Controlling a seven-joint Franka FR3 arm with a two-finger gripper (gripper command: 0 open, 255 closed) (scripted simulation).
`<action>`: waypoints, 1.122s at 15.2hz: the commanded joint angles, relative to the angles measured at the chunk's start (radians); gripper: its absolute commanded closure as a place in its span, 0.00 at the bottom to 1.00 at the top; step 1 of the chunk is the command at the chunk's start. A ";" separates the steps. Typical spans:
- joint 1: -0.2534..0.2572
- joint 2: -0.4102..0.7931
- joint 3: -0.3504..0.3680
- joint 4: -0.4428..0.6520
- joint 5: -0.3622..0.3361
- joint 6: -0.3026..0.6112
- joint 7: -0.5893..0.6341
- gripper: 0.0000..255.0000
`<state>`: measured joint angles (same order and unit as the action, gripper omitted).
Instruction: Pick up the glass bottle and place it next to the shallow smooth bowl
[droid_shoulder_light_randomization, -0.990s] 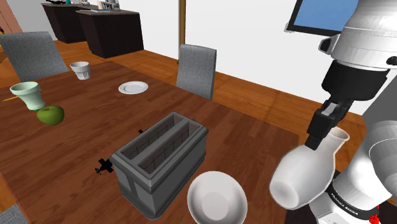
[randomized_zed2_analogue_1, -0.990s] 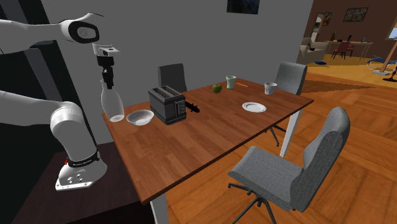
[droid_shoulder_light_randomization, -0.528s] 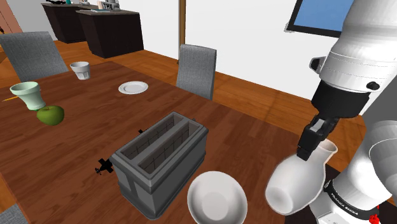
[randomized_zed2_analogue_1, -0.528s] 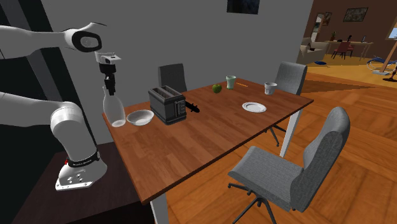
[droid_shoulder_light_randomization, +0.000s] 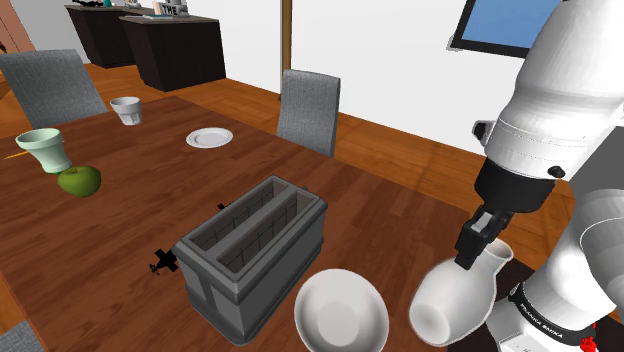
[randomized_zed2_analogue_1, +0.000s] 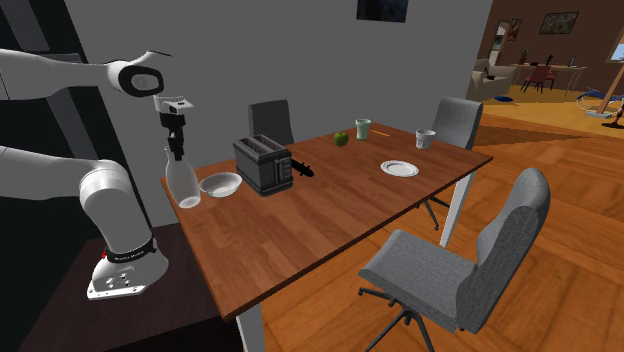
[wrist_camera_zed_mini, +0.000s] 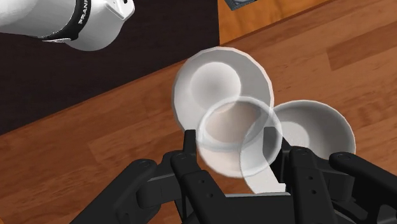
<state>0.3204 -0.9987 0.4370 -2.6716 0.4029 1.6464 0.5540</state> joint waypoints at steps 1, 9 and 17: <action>0.004 0.000 0.010 -0.026 0.010 0.026 -0.002 1.00; 0.017 0.007 0.046 -0.105 0.046 0.112 -0.010 1.00; 0.017 0.008 0.046 -0.105 0.046 0.112 -0.010 0.00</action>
<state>0.3375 -0.9912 0.4834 -2.7768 0.4487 1.7585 0.5444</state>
